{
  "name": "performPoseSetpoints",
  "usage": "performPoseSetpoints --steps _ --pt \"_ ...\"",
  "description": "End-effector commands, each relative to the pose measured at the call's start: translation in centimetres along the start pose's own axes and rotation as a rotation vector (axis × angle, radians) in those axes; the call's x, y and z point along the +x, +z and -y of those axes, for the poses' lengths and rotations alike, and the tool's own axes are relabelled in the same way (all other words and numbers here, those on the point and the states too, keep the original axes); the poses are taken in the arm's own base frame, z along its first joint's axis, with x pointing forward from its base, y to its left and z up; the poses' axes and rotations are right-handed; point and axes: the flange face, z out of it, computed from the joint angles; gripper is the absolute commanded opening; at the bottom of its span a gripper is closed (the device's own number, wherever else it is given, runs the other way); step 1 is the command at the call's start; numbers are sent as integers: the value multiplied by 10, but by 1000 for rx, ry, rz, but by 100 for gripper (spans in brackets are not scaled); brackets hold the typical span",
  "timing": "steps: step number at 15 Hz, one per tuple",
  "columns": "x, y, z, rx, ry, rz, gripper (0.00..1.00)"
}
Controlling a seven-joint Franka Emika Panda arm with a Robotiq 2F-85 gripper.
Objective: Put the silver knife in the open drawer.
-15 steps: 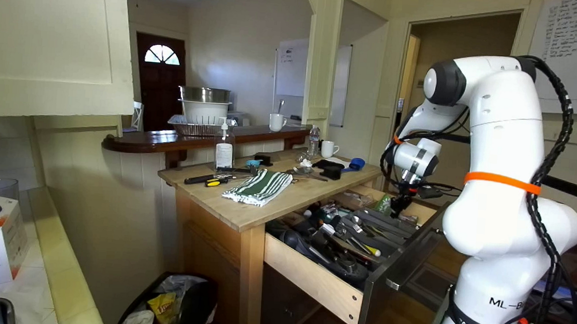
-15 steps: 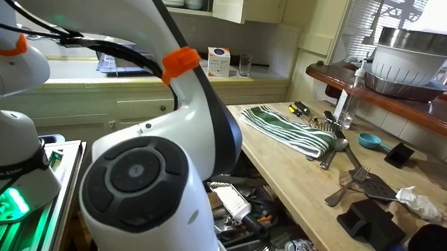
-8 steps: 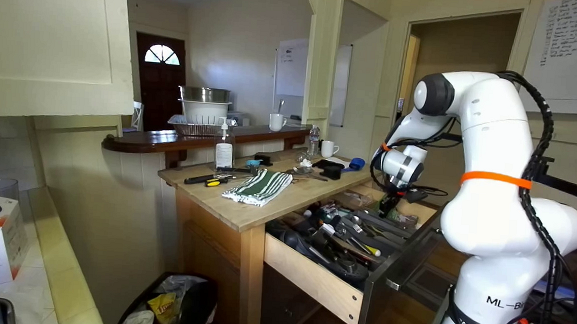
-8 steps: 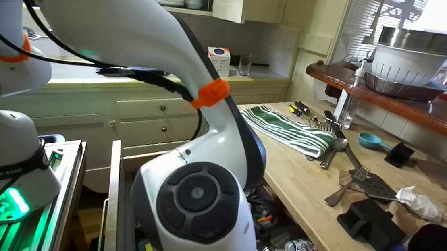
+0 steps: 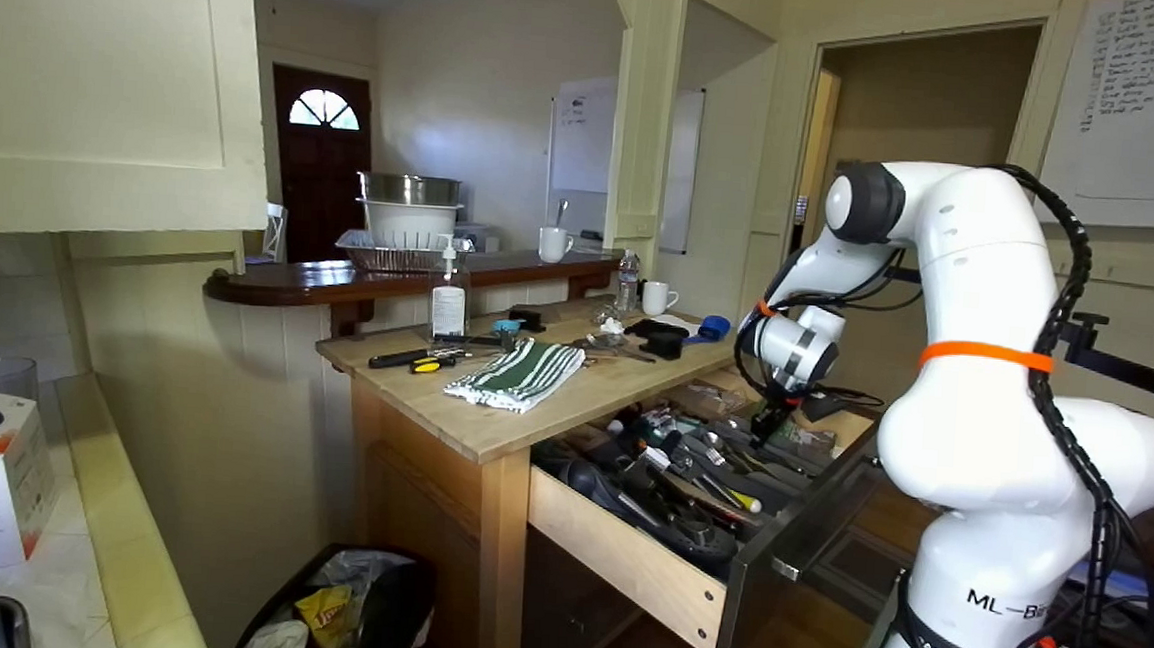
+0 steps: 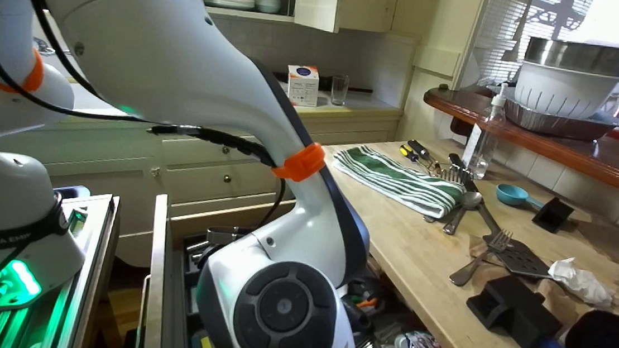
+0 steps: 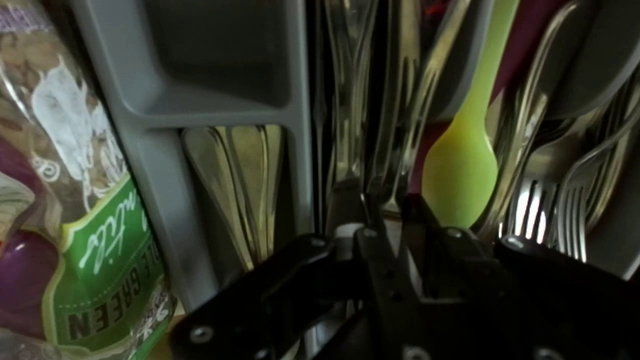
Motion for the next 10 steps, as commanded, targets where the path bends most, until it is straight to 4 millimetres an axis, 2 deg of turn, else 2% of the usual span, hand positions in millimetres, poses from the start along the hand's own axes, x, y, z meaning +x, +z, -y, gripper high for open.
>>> performPoseSetpoints --steps 1,2,3,6,8,10 --pt "-5 4 -11 -13 -11 2 43" --pt "-5 -1 -12 -18 -16 1 44" --pt "-3 -10 -12 -24 -19 -4 51" --pt "17 -61 0 8 -34 -84 73" --pt "40 -105 22 47 -19 -161 88" --pt "65 -141 46 62 -4 -216 99"
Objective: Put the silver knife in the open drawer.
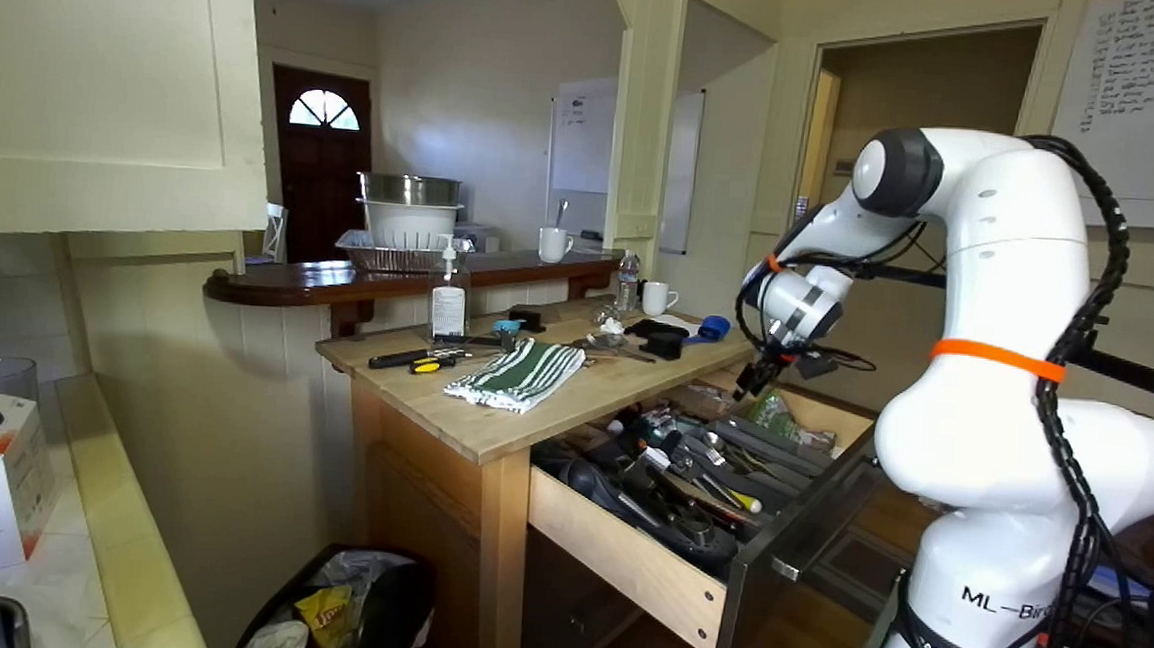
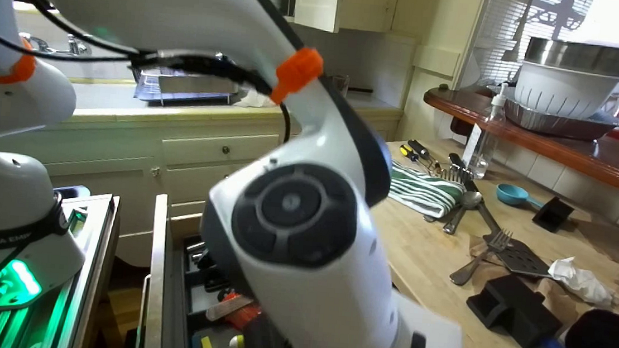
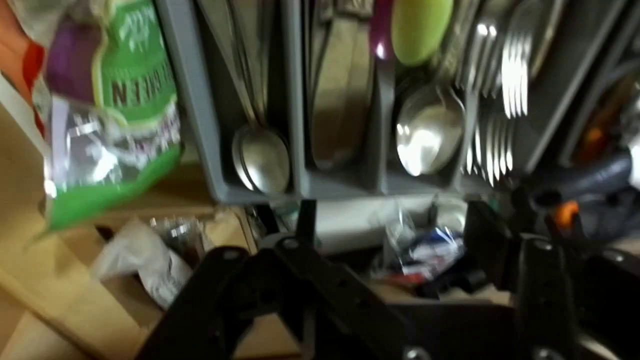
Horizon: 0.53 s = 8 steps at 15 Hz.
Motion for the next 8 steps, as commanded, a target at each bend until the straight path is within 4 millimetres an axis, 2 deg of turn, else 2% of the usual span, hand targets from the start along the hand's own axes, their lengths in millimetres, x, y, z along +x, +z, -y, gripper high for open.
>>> performPoseSetpoints --steps 1,4,7,8 --pt "41 -68 53 60 6 -91 100" --pt "90 -112 108 137 -32 -102 100" --pt "133 -144 181 194 -146 -75 100" --pt "127 -131 147 163 -107 -111 100"
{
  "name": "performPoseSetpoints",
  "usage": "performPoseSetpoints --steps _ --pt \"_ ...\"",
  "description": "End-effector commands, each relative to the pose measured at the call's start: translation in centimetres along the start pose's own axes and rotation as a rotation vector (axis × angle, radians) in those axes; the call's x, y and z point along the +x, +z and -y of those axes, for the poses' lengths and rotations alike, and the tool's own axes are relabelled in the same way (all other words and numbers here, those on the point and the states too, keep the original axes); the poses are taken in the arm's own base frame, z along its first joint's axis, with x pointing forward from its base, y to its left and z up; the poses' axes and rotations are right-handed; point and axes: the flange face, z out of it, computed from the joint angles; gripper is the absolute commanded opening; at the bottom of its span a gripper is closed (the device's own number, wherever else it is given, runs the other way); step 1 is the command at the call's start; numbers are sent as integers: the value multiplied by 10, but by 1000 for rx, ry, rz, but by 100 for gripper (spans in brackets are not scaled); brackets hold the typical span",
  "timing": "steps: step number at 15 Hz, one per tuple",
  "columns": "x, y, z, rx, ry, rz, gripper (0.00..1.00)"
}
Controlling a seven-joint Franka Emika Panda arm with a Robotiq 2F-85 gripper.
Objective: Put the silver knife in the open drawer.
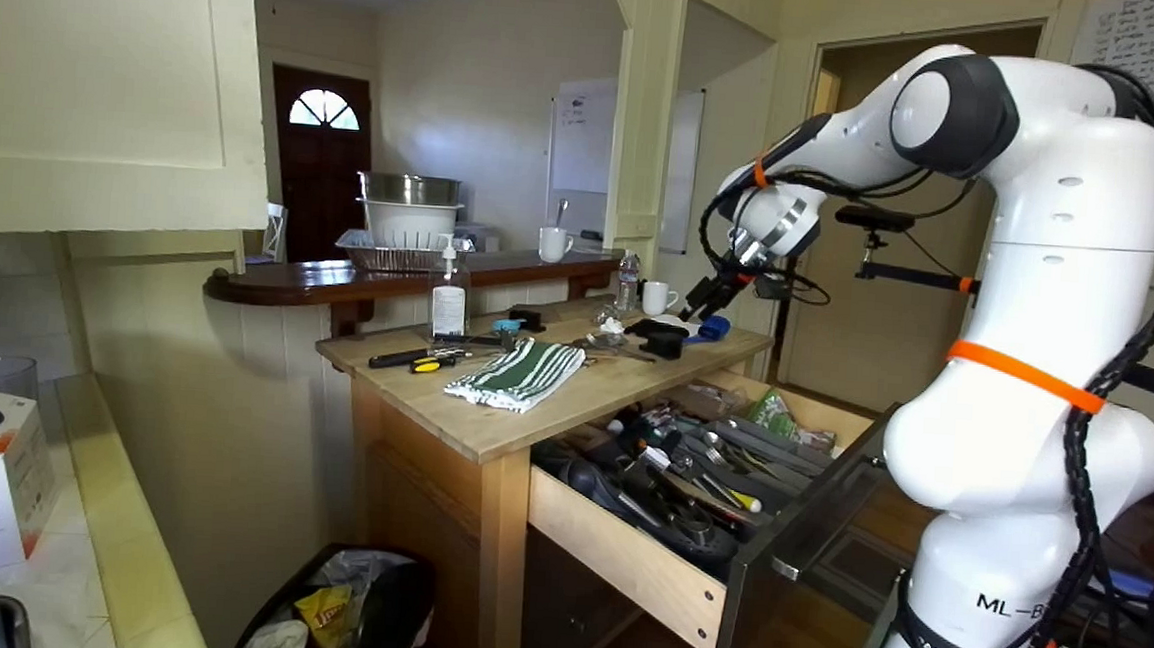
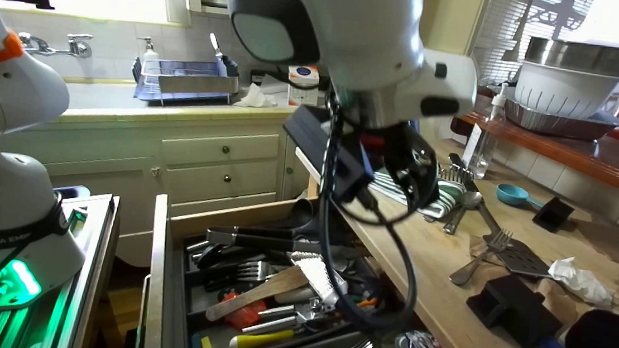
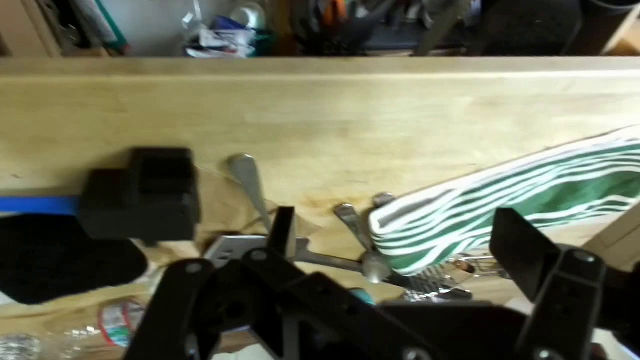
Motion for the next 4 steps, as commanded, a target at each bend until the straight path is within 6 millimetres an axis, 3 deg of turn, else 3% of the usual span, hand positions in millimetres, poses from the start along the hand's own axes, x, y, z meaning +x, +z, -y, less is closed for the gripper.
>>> performPoseSetpoints --steps 1,4 --pt "12 -5 15 6 -14 -6 100" --pt "8 -6 9 1 -4 -4 100"
